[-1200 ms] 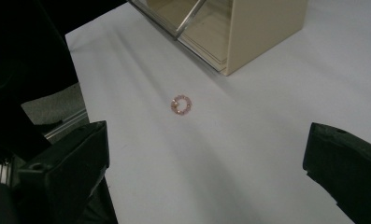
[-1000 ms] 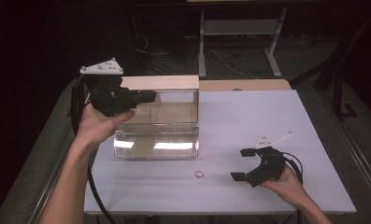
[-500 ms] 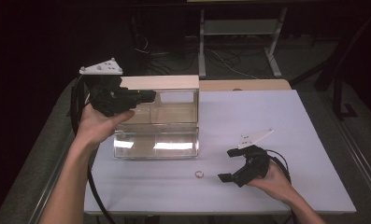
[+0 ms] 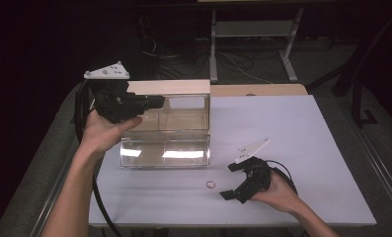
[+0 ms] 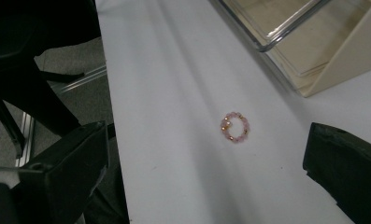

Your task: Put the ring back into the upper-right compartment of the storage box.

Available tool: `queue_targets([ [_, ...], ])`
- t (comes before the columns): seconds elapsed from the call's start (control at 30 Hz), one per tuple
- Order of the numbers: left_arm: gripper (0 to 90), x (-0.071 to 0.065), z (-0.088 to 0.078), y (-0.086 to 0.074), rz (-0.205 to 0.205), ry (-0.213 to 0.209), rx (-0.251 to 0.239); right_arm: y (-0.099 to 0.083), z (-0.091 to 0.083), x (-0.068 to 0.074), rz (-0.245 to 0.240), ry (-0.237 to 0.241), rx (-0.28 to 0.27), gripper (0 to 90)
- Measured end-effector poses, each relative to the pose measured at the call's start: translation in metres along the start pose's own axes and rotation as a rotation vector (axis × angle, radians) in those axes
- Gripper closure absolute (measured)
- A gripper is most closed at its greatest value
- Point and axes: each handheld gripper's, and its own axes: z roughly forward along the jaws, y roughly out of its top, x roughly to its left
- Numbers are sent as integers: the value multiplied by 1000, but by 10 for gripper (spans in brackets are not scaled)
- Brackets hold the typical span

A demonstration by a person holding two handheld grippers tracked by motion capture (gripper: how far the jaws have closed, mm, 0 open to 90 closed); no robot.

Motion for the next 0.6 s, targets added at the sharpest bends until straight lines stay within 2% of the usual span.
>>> queue_targets([
  [0.37, 891, 1, 1, 0, -1, -7, -6, 5, 16, -1, -27, 10, 48, 3],
  [0.5, 891, 0, 1, 0, 1, -7, -7, 6, 23, -4, -66, 16, 71, 2],
  [0.6, 891, 0, 1, 0, 2, -6, -9, 7, 29, -4, -63, 25, 78, 3],
])
